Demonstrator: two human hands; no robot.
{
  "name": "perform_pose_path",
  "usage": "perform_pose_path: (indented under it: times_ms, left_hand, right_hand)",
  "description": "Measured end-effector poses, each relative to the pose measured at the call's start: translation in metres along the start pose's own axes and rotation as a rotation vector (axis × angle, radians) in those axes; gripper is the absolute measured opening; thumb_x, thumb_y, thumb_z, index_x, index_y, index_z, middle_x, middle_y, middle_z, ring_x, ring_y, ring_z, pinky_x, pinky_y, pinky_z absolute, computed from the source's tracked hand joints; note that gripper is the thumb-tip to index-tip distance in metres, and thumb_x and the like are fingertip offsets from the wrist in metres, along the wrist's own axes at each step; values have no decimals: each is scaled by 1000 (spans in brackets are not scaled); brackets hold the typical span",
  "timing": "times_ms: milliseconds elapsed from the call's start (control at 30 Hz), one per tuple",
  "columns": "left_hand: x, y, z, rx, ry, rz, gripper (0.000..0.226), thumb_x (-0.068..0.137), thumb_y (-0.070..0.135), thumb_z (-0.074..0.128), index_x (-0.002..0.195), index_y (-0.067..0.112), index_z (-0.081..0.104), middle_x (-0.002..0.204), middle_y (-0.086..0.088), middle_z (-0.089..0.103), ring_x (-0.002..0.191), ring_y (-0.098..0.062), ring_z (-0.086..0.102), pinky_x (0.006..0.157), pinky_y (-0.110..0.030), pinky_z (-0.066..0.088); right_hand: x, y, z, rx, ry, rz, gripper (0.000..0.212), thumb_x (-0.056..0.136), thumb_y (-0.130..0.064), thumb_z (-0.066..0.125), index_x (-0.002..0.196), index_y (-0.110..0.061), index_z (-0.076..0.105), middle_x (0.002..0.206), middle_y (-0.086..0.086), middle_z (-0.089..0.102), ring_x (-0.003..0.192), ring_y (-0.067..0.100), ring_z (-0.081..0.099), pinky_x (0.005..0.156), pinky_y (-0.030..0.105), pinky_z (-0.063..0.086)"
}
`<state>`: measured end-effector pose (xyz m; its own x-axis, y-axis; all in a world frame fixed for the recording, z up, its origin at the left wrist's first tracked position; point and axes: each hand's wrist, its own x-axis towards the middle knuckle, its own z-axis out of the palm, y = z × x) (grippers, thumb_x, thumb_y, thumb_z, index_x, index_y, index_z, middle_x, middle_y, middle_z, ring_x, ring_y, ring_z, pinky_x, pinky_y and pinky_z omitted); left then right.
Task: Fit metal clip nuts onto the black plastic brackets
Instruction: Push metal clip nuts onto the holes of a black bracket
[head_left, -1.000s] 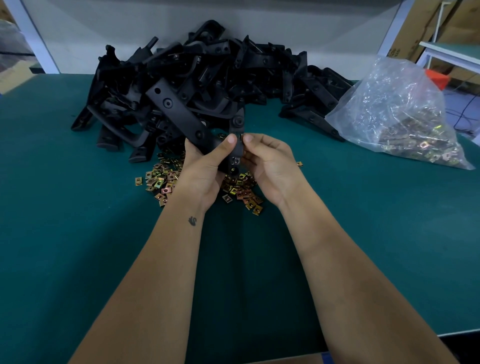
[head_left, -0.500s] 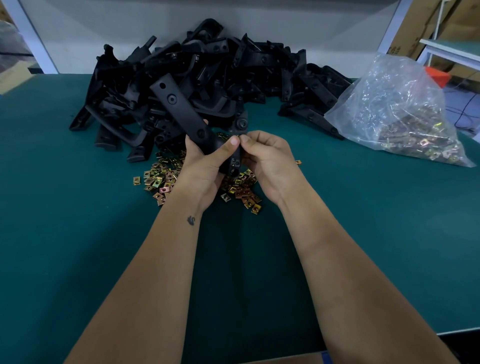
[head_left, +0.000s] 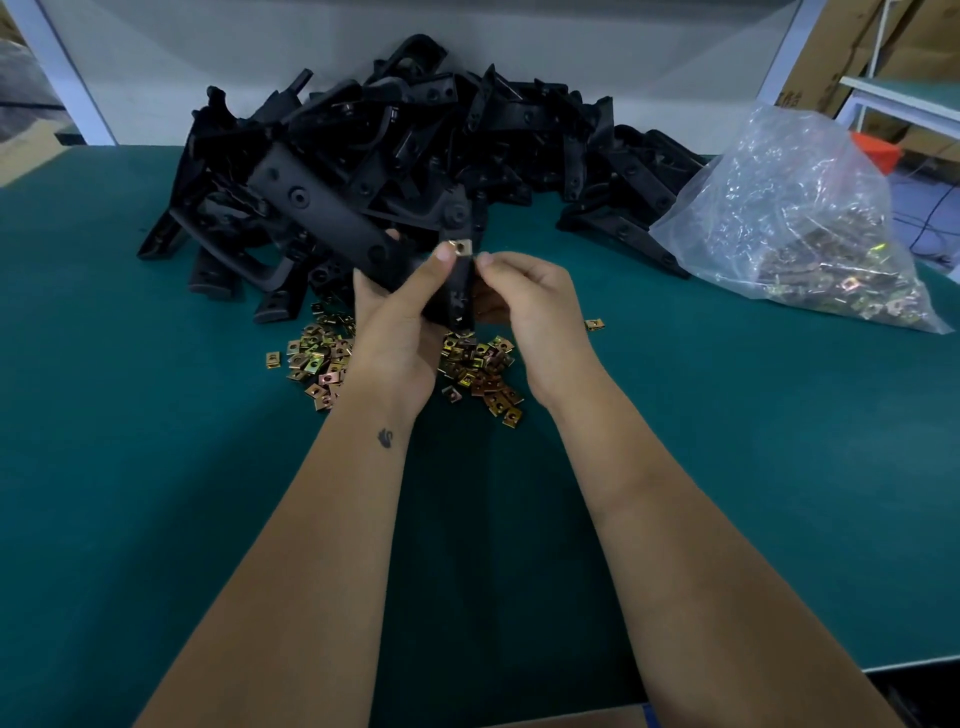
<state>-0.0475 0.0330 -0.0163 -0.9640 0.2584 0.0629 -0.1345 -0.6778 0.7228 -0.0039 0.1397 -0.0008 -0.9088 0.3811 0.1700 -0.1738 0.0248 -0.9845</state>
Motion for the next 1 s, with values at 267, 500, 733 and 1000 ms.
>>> perform_pose_path:
  times_ms: [267, 500, 733, 1000]
  left_hand:
    - [6, 7, -11, 76, 107, 62, 53, 86, 0, 71, 132, 16, 49, 124, -6, 67, 113, -22, 66, 96, -42, 54]
    - [6, 3, -9, 54, 112, 10, 45, 86, 0, 71, 123, 17, 52, 120, -8, 68, 109, -22, 68, 97, -47, 53]
    - [6, 3, -8, 32, 130, -13, 40, 87, 0, 69, 119, 17, 53, 129, -12, 64, 115, -25, 65, 97, -50, 53]
    - [5, 5, -7, -13, 151, -34, 41, 88, 4, 69, 123, 16, 50, 109, -3, 69, 96, -16, 71, 81, -35, 57]
  right_hand:
    - [-2, 17, -6, -919, -141, -184, 26, 94, -18, 57, 113, -24, 72, 102, 2, 62, 99, 20, 54, 77, 31, 44]
    - [-2, 15, -3, -1026, -186, -140, 20, 88, -17, 60, 102, -15, 73, 102, 9, 61, 104, 30, 46, 90, 42, 41]
    - [-3, 16, 1, -902, -163, -132, 8, 82, -6, 61, 88, -9, 66, 87, 8, 67, 91, 30, 60, 75, 41, 51]
    - [3, 9, -9, -388, 70, -93, 23, 91, -1, 60, 96, -20, 71, 81, -10, 67, 74, 7, 68, 67, 17, 50]
